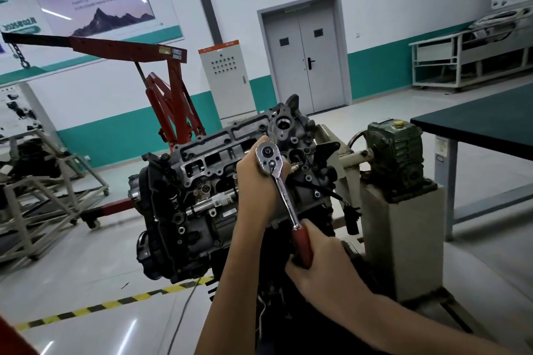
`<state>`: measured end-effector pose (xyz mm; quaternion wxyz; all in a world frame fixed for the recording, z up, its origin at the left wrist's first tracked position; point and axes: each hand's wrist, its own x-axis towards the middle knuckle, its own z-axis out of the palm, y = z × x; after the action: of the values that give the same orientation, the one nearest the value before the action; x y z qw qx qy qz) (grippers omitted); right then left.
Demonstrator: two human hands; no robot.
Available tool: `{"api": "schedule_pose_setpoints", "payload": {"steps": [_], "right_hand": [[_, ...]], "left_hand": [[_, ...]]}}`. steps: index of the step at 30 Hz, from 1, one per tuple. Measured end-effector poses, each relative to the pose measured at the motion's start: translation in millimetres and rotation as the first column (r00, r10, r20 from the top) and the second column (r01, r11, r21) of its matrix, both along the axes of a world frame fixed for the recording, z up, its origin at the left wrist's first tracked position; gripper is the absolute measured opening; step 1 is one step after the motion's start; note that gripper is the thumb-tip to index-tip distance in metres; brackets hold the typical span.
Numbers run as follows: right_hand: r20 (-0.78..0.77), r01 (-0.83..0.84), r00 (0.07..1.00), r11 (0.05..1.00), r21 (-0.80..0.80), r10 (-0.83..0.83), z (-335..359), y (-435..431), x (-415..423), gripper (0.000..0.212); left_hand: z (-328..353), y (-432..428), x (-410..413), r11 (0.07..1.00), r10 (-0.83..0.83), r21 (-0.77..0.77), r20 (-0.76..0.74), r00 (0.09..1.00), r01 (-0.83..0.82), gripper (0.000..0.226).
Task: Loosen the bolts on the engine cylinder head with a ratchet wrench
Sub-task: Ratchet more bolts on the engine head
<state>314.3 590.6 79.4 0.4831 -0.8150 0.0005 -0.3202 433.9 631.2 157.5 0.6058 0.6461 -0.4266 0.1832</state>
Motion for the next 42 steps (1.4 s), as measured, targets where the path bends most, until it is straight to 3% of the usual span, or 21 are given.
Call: {"api": "schedule_pose_setpoints", "payload": {"steps": [4, 7, 11, 13, 15, 17, 19, 20, 22, 24, 26, 28, 29, 31, 34, 36, 38, 42], "right_hand": [[-0.097, 0.047, 0.992, 0.938, -0.343, -0.085, 17.0, -58.3, -8.7, 0.029], [-0.053, 0.116, 0.98, 0.768, -0.63, -0.19, 49.3, -111.4, -9.0, 0.026], [0.064, 0.205, 0.966, 0.587, -0.783, -0.252, 88.1, -142.1, 0.5, 0.026], [0.039, 0.219, 0.957, 0.625, -0.749, -0.288, 79.4, -136.4, 1.7, 0.025], [-0.053, 0.216, 0.949, 0.76, -0.613, -0.312, 55.8, -112.0, -3.0, 0.022], [-0.11, 0.175, 0.965, 0.896, -0.408, -0.238, 33.4, -74.8, -7.4, 0.017], [-0.153, 0.035, 0.987, 0.991, -0.131, -0.055, 20.6, -37.2, -6.1, 0.022], [-0.175, -0.081, 0.981, 0.995, 0.054, 0.089, 18.0, -21.7, -4.1, 0.024], [-0.158, -0.282, 0.918, 0.879, 0.384, 0.363, 14.6, -3.6, 1.1, 0.024], [-0.175, -0.318, 0.875, 0.81, 0.493, 0.451, 15.7, -5.1, 2.5, 0.024], [-0.239, -0.262, 0.89, 0.865, 0.428, 0.388, 19.3, -22.8, 0.2, 0.025], [-0.282, -0.155, 0.942, 0.982, 0.106, 0.179, 31.6, -54.9, -3.9, 0.026], [-0.267, -0.099, 0.961, 0.989, -0.109, 0.067, 43.3, -73.5, -5.6, 0.025], [-0.235, -0.049, 0.97, 0.907, -0.419, -0.056, 72.7, -105.3, -6.0, 0.022], [-0.182, -0.018, 0.975, 0.781, -0.625, -0.124, 103.5, -130.0, 2.2, 0.015], [-0.169, 0.005, 0.976, 0.785, -0.619, -0.139, 98.6, -129.4, 4.2, 0.018], [-0.174, 0.027, 0.975, 0.857, -0.514, -0.135, 73.8, -113.9, -0.4, 0.021], [-0.08, 0.073, 0.993, 0.992, -0.107, -0.082, 21.2, -46.8, -8.7, 0.023]], "left_hand": [[1.6, -0.9, 1.3, 1.0, 0.004, 0.015, -0.037, 0.999, -0.004, 0.044], [1.7, 0.7, 1.9, 0.999, -0.034, 0.027, -0.015, 0.999, 0.035, 0.041], [2.3, 5.3, 3.3, 0.997, -0.05, 0.055, -0.032, 0.998, 0.052, 0.036], [1.9, 6.8, 2.9, 0.997, -0.042, 0.067, -0.008, 0.999, 0.042, 0.031], [0.8, 6.6, 4.2, 0.997, -0.036, 0.065, 0.033, 0.999, 0.034, 0.03], [-0.4, 4.5, 4.4, 0.999, -0.021, 0.049, 0.041, 0.999, 0.019, 0.032], [0.0, 2.7, 2.8, 0.999, -0.016, 0.029, 0.011, 1.0, 0.016, 0.025], [0.2, 2.8, 2.6, 1.0, -0.017, 0.023, -0.002, 1.0, 0.017, 0.021], [0.5, 5.4, 2.0, 1.0, -0.015, 0.024, -0.002, 1.0, 0.015, 0.022], [2.3, 8.2, 1.5, 0.999, -0.004, 0.047, -0.002, 1.0, 0.004, 0.031], [2.9, 8.6, 2.9, 0.998, -0.005, 0.066, 0.015, 1.0, 0.004, 0.04], [3.0, 6.7, 2.8, 0.998, -0.017, 0.066, -0.007, 1.0, 0.017, 0.041], [3.0, 6.0, 3.2, 0.997, -0.034, 0.062, -0.025, 0.999, 0.035, 0.039], [2.5, 5.7, 4.7, 0.996, -0.074, 0.05, -0.051, 0.996, 0.077, 0.032], [3.9, 7.1, 7.7, 0.992, -0.108, 0.06, -0.084, 0.991, 0.114, 0.022], [4.0, 9.6, 9.3, 0.989, -0.117, 0.08, -0.056, 0.992, 0.121, 0.028], [1.5, 10.7, 8.1, 0.993, -0.093, 0.078, 0.037, 0.995, 0.09, 0.027], [-6.7, 1.0, 3.2, 1.0, 0.007, 0.013, 0.16, 0.987, -0.009, 0.021]]}}
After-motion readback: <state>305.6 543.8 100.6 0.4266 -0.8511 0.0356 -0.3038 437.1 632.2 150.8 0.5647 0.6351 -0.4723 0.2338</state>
